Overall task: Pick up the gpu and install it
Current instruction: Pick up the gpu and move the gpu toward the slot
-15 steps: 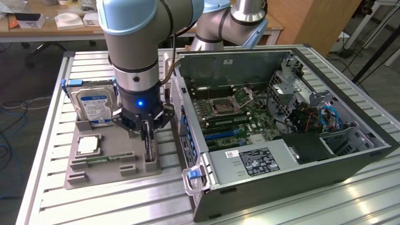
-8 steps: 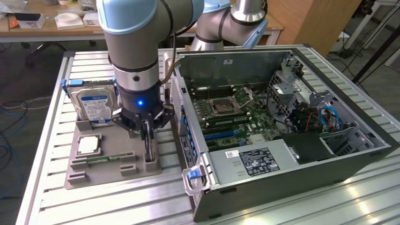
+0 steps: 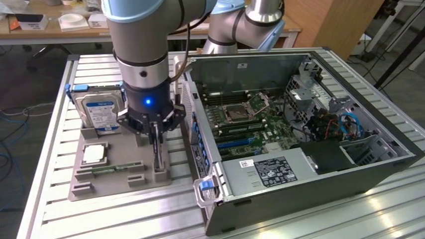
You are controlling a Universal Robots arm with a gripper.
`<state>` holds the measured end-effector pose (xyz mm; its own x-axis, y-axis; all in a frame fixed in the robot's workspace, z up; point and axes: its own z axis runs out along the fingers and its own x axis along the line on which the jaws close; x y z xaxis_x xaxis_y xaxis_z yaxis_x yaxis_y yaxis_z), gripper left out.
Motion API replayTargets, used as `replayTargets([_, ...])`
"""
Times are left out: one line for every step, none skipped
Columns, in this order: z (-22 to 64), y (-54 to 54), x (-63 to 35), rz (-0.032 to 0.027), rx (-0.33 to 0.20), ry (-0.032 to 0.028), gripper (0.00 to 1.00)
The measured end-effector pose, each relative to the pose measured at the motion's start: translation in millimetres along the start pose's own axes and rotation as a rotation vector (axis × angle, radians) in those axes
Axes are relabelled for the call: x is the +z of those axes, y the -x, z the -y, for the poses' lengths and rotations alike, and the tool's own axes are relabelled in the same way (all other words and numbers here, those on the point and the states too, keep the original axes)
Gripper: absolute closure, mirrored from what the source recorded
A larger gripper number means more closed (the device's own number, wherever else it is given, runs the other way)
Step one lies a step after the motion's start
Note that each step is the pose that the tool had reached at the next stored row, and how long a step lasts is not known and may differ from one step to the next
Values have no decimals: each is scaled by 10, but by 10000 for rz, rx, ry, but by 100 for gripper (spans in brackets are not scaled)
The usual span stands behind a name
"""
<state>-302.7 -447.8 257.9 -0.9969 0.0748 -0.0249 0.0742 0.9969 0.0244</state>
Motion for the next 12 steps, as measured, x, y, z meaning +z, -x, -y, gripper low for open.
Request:
replayTargets([-1,1,-34,-1,0,-1,74])
replayTargets([-2,1,-64,0,1,-1,74])
replayTargets([-2,2,-94,0,1,0,74])
replayTargets([-3,3,-123,0,0,0,74])
replayTargets([-4,4,-154,0,0,0,74])
replayTargets([-4,5,-185,1,0,0,74])
replayTargets([-5,5,-214,1,0,1,74])
replayTargets([-6,6,-242,0,0,-1,74])
replayTargets([-6,7,-266,0,0,-1,74])
replayTargets([-7,7,-291,0,0,-1,74])
replayTargets([-8,8,-316,1,0,1,74])
replayTargets([-8,8,-346,1,1,0,74])
